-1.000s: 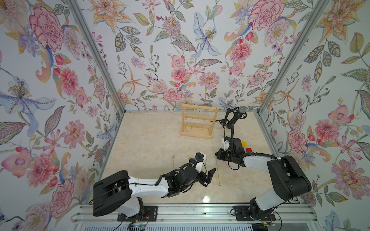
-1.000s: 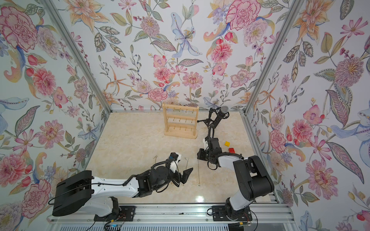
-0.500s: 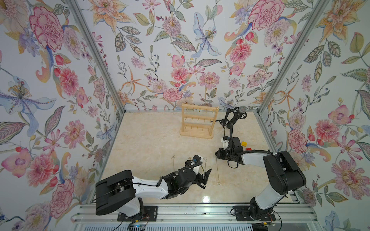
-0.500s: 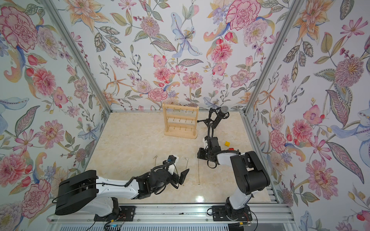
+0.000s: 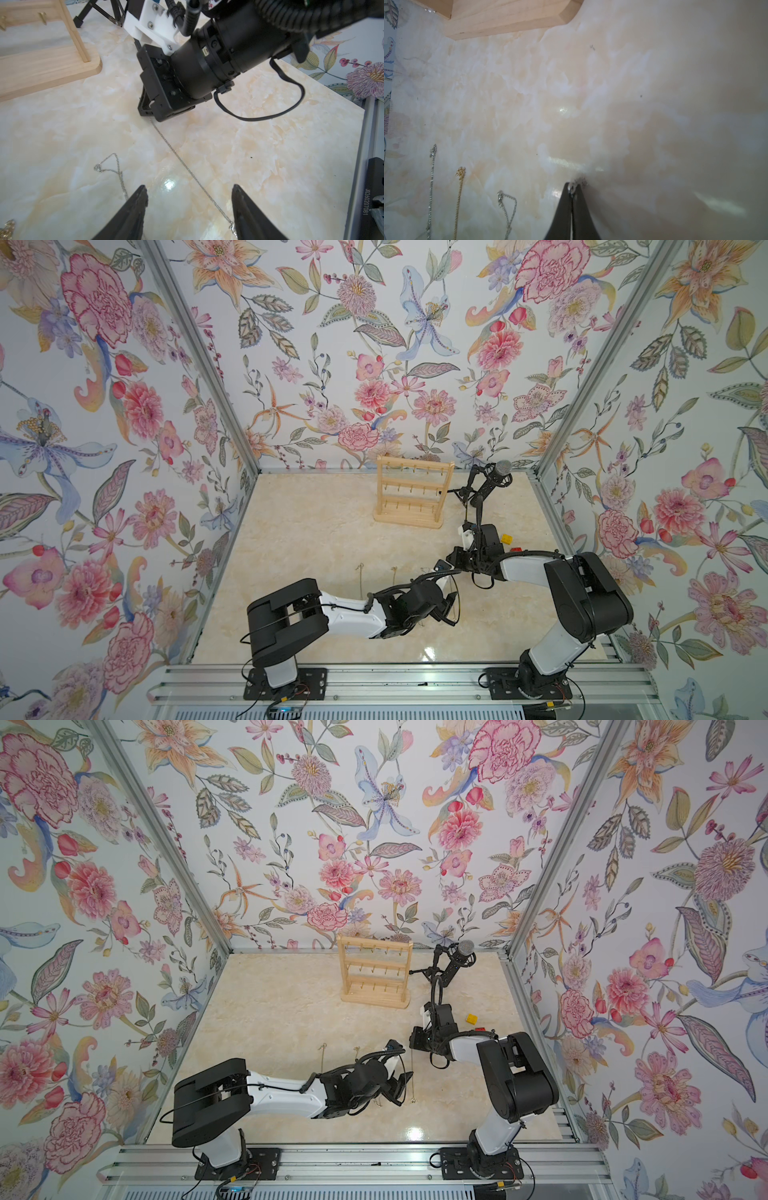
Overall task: Take the necklace off the jewelry display stand
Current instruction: Place the necklace at the center of the board.
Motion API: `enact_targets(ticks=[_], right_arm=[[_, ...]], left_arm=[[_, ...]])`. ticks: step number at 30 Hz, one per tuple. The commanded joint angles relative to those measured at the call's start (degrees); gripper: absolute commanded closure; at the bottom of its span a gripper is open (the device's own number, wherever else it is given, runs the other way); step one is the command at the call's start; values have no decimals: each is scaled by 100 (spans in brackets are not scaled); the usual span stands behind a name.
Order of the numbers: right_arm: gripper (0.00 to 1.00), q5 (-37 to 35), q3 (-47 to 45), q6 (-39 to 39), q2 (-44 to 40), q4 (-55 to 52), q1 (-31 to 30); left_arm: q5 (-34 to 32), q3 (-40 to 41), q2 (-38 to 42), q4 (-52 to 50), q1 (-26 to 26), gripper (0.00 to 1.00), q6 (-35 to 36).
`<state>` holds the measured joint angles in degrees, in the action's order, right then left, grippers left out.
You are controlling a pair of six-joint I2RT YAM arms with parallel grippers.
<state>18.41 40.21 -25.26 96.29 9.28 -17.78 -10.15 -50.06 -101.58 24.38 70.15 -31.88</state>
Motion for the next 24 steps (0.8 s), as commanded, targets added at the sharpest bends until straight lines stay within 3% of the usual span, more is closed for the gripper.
enact_targets(ticks=[1,4,9,24], right_arm=[[94,-75,-19,97,98,8,52],[93,-49,-38,79,92,21,47],[93,-25,-30,83,92,21,54],[93,42,7,73,140,22,53]], left_arm=[[420,-489,-399,-777,121,46,-240],[397,-901,-648,-1272,215,58,-331],[391,-1226,-881,-1738,259,69,-487],[593,-1437,-1311,-2237,262,85,-822]])
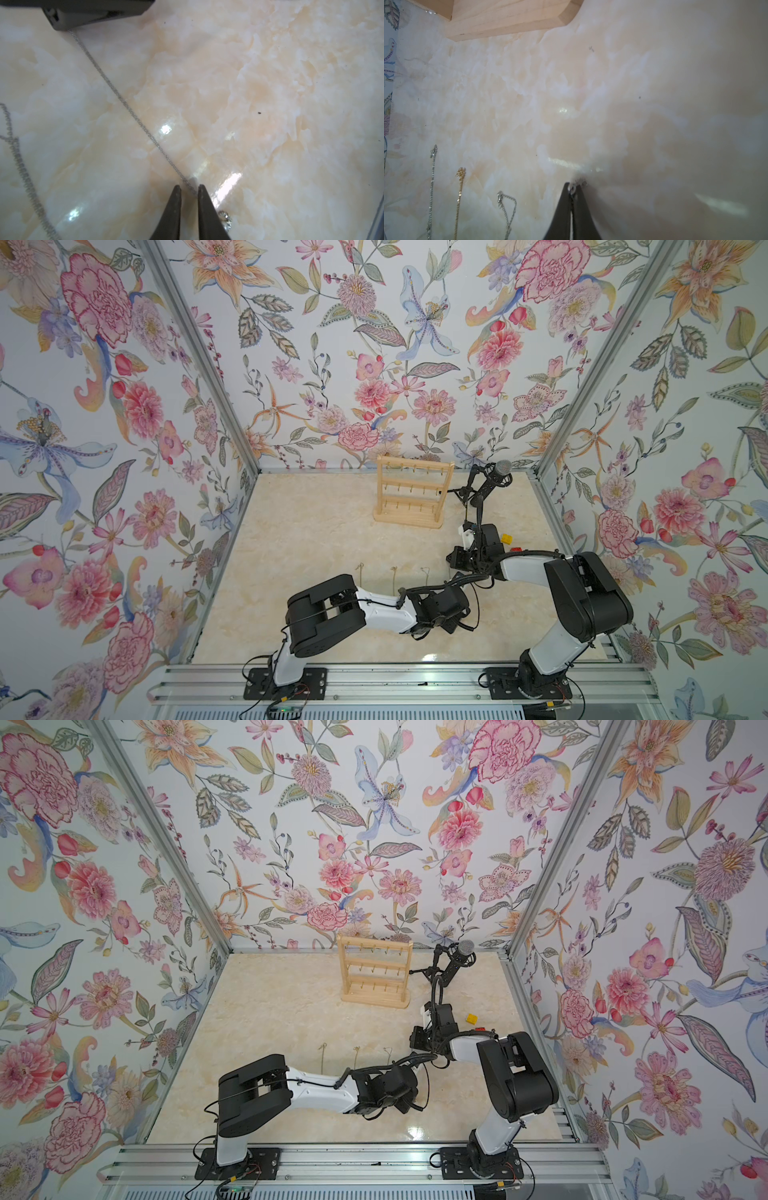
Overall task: Take the necklace off the jewelry display stand
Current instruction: Place the necklace at the center of the board.
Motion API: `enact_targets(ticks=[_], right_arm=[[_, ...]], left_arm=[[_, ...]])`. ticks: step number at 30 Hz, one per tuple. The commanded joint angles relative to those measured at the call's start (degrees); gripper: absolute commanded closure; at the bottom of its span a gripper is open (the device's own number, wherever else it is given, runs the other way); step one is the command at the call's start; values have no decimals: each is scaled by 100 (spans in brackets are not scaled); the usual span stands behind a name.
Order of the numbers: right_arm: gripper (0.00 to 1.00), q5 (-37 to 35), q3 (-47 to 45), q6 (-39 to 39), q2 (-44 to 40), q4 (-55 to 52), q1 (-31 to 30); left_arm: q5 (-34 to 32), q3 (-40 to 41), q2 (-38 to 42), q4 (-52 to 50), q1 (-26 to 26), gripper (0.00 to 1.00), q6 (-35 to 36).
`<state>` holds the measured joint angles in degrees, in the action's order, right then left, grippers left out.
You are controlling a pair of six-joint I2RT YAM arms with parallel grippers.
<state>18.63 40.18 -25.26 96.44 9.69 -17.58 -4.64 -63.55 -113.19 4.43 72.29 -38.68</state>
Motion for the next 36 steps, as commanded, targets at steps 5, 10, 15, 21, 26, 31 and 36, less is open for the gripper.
enact_targets(ticks=[5,10,15,21,26,31,36], right_arm=[[93,3,-17,73,129,-20,29],[93,-24,-37,56,125,-27,29],[92,-22,-11,57,169,-33,41],[92,-21,-19,54,182,-24,43],[88,-24,-20,64,175,-37,65],[86,-18,6,77,169,-55,81],[81,-27,-2,67,147,-43,106]], left_arm=[[104,-137,-186,-307,66,86,-97],[89,-192,-186,-446,118,88,-53],[52,-252,-200,-633,163,88,-35],[61,-326,-220,-845,224,88,43],[71,-467,-315,-1059,255,88,105],[23,-461,-261,-1180,283,89,132],[50,-427,-256,-1277,331,89,119]])
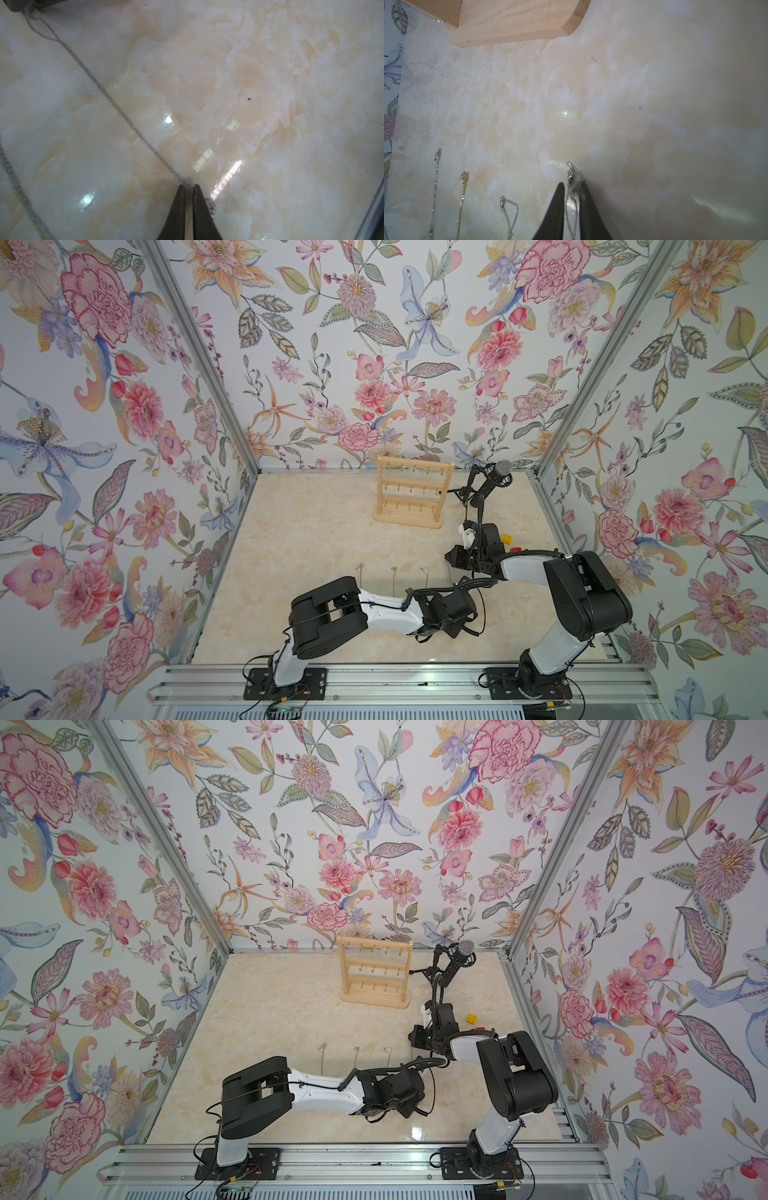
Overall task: Take the necklace off the jewelry display stand
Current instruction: Place the necklace at the center of the board.
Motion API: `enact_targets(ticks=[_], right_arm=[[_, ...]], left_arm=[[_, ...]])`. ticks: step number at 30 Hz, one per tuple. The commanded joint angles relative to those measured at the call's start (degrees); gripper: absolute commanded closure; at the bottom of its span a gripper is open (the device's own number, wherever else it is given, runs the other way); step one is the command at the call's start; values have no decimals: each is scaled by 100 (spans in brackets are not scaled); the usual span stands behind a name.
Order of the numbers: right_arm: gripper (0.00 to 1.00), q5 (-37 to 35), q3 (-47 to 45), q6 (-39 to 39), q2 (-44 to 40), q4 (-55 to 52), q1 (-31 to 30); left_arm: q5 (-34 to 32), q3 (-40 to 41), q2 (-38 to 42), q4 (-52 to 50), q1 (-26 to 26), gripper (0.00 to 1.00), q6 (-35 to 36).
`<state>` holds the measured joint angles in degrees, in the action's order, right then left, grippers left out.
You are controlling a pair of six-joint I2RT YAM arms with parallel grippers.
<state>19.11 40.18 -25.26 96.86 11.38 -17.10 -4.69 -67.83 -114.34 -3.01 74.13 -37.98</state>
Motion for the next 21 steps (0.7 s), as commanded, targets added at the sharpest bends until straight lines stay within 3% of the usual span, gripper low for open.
enact_targets(ticks=[1,21], right_arm=[[80,-70,7,68,97,-216,66],[56,173,439,50,140,-320,378]], left_arm=[[54,8,-131,-543,160,89,46],[98,-10,-148,-716,273,92,-35]])
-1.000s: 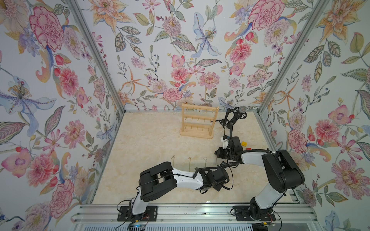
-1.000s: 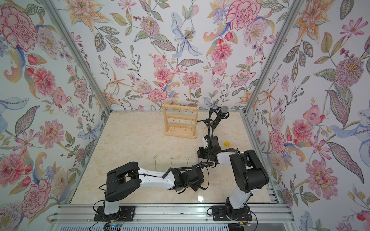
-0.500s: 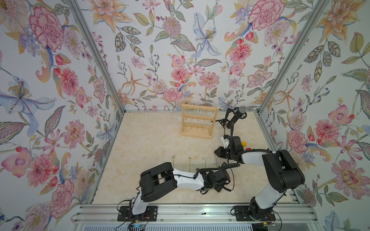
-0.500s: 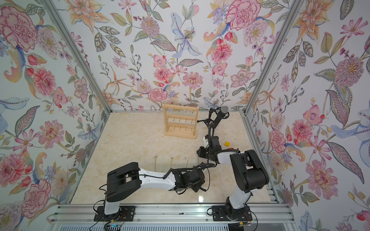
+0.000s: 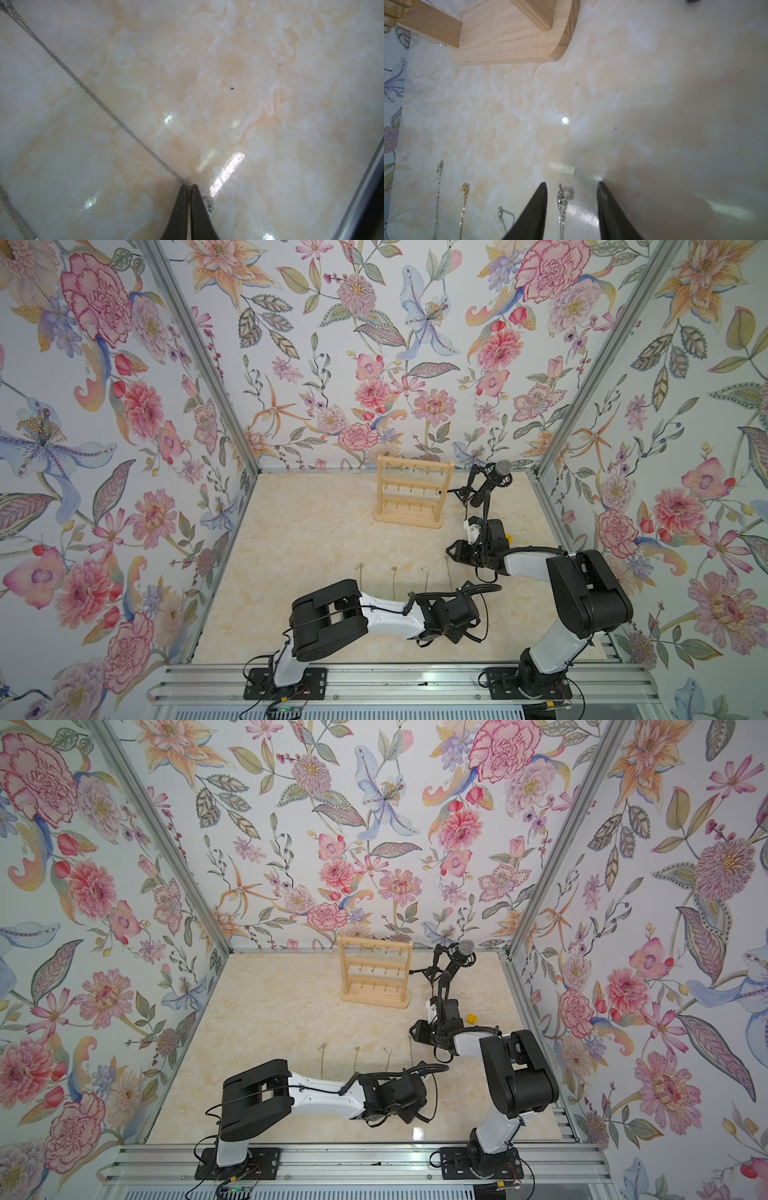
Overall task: Take the necklace off the jewelry display stand
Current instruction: Place the necklace at the center of the board.
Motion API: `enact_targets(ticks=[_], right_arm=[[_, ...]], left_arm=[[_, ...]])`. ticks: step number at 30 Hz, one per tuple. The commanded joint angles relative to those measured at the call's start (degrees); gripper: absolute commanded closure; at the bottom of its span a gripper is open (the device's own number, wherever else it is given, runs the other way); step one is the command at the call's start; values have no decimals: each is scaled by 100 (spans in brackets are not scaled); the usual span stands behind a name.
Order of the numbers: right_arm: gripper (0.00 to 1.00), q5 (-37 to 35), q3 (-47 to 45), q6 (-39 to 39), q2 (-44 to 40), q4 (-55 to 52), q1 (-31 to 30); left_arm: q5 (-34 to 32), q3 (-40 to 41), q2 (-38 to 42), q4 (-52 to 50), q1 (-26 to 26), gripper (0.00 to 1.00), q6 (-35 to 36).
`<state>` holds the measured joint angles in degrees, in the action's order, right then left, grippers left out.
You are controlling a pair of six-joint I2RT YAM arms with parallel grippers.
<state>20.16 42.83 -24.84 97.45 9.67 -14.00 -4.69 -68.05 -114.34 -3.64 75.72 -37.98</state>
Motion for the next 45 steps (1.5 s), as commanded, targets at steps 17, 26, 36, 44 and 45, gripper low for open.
enact_targets(ticks=[17,26,36,44,45], right_arm=[[44,173,409,-176,-1166,-189,300],[39,-404,-903,-311,-2989,352,371],[35,-939,-1860,-350,-4390,709,380],[34,-1007,-1951,-363,-4772,731,372],[34,-1037,-2005,-372,-4804,771,372]], left_arm=[[-120,-315,-275,-941,118,89,-54],[-256,-768,-397,-1273,58,83,-43],[-794,-1053,-201,-1643,59,80,-207],[-1274,-1183,74,-1813,57,73,-211],[-1316,-1193,120,-1840,57,73,-211]])
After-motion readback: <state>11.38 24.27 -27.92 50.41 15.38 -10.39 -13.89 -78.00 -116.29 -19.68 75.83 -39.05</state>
